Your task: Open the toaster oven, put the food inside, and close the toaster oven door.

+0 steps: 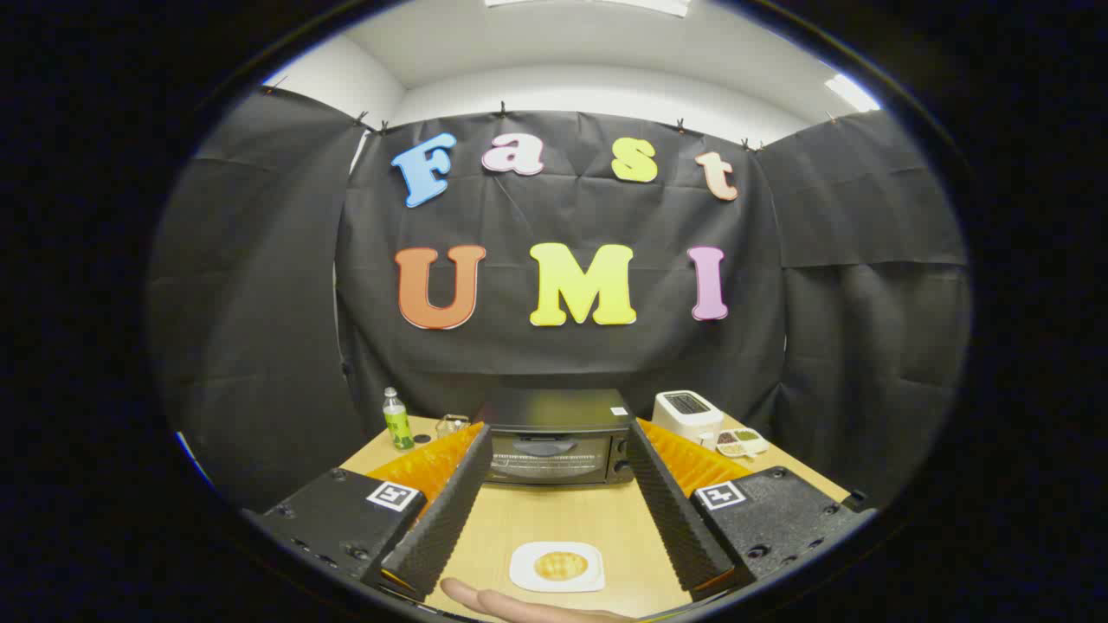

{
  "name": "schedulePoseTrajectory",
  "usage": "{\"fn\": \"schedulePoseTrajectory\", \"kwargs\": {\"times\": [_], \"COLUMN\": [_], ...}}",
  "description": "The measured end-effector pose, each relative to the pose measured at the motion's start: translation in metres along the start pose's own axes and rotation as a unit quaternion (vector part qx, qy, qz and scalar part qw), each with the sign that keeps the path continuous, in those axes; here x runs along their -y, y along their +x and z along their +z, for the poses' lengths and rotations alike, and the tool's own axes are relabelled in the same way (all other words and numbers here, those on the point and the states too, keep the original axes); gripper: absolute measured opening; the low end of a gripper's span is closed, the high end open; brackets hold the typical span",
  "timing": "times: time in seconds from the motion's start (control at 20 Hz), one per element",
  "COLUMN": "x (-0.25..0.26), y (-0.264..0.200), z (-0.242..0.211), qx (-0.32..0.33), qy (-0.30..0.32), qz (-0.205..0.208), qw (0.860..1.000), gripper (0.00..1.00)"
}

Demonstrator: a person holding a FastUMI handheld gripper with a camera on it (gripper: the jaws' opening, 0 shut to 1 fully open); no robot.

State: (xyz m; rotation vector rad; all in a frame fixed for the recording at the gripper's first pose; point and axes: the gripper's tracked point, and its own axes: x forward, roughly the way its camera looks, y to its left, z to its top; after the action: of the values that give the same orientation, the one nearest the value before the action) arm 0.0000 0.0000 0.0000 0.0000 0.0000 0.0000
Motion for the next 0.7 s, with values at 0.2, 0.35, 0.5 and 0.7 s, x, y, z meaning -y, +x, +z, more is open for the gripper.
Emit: {"fn": "schedulePoseTrajectory", "kwargs": {"times": [0.2, 0.35, 0.5, 0.7], "x": [0.002, 0.007, 0.009, 0.012], "y": [0.007, 0.014, 0.023, 0.034], "z": [-0.003, -0.011, -0.020, -0.030], "qx": [-0.005, -0.013, -0.026, -0.038], "qy": [0.004, 0.007, 0.007, 0.008], "qz": [0.001, -0.006, -0.011, -0.013], "qw": [1.000, 1.000, 1.000, 0.999], "gripper": [1.00, 1.00, 1.00, 1.00]}}
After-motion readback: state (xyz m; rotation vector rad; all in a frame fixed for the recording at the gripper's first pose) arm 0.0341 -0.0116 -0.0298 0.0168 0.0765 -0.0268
